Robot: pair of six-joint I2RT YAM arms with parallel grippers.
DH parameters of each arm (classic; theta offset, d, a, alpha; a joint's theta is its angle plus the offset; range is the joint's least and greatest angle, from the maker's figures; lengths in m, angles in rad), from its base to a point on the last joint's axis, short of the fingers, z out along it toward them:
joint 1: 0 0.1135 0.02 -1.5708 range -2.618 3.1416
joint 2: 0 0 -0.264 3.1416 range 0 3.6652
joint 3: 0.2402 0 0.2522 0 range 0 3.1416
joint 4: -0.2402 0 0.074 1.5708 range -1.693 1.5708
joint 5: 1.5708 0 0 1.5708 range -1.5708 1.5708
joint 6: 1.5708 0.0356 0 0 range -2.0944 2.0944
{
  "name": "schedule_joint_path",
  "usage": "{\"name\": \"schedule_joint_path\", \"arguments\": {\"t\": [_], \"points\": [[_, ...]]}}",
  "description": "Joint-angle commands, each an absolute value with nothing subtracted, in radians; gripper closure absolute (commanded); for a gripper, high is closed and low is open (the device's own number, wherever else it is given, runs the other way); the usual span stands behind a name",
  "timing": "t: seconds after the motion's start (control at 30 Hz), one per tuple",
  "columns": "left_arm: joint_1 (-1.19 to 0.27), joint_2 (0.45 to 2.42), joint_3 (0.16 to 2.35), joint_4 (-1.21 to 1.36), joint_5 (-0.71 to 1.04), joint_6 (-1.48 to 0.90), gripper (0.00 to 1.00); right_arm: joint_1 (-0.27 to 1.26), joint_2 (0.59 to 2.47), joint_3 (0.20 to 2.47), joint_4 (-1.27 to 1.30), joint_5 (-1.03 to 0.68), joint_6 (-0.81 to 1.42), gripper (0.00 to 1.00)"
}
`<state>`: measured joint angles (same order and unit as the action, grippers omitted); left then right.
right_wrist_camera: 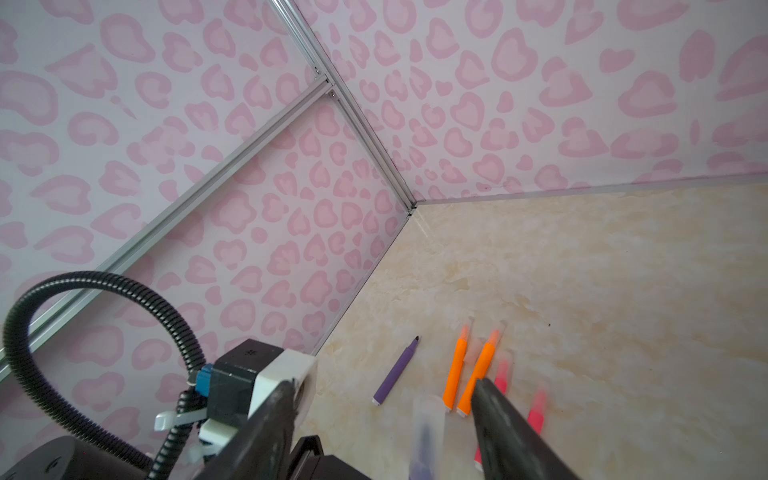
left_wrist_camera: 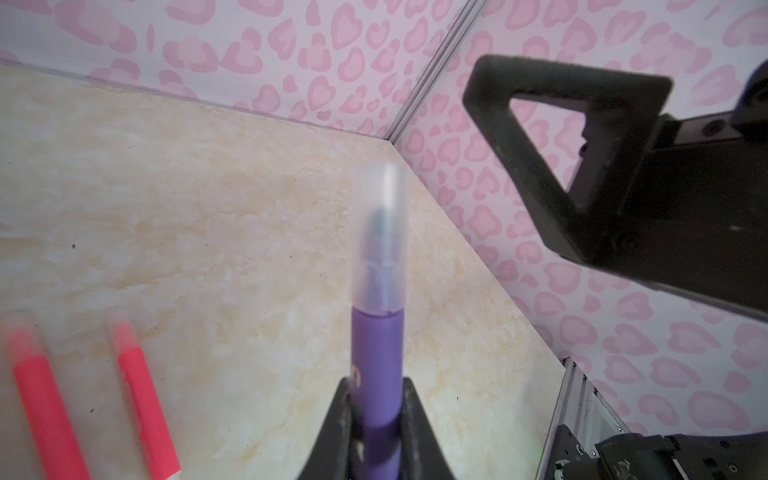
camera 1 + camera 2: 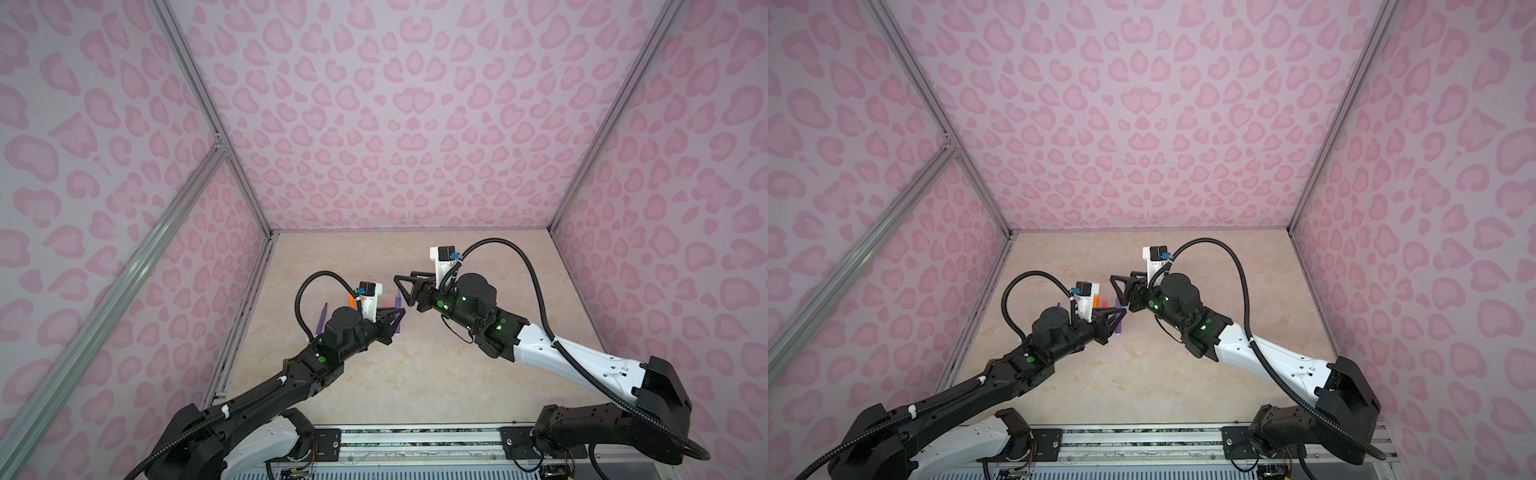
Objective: Insert the pens into the pen caps
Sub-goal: 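Push the translucent cap farther down the purple marker with the right gripper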
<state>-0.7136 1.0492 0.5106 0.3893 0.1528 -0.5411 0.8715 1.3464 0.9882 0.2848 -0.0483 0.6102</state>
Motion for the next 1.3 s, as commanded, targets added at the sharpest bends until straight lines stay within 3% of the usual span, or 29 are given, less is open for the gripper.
{"name": "schedule_joint_path", "arguments": {"t": [0.0,0.17,0.4,0.97,1.27], "points": [[-0.713,1.039,0.525,0.410,0.130,-0.540,0.97,0.871,1.381,1.022,0.187,0.032,0.639,0.37],[-0.713,1.037,0.526,0.402,0.121,-0.537,0.97,0.878,1.468,1.110,0.117,0.006,0.663,0.52],[-0.713,1.042,0.530,0.397,0.118,-0.537,0.97,0.891,1.544,1.205,0.051,0.016,0.657,0.62],[-0.713,1.046,0.530,0.390,0.096,-0.545,0.97,0.905,1.552,1.214,0.026,0.015,0.644,0.99],[-0.705,1.039,0.523,0.388,0.084,-0.558,0.97,0.961,1.530,1.122,0.057,0.024,0.659,1.00]]}}
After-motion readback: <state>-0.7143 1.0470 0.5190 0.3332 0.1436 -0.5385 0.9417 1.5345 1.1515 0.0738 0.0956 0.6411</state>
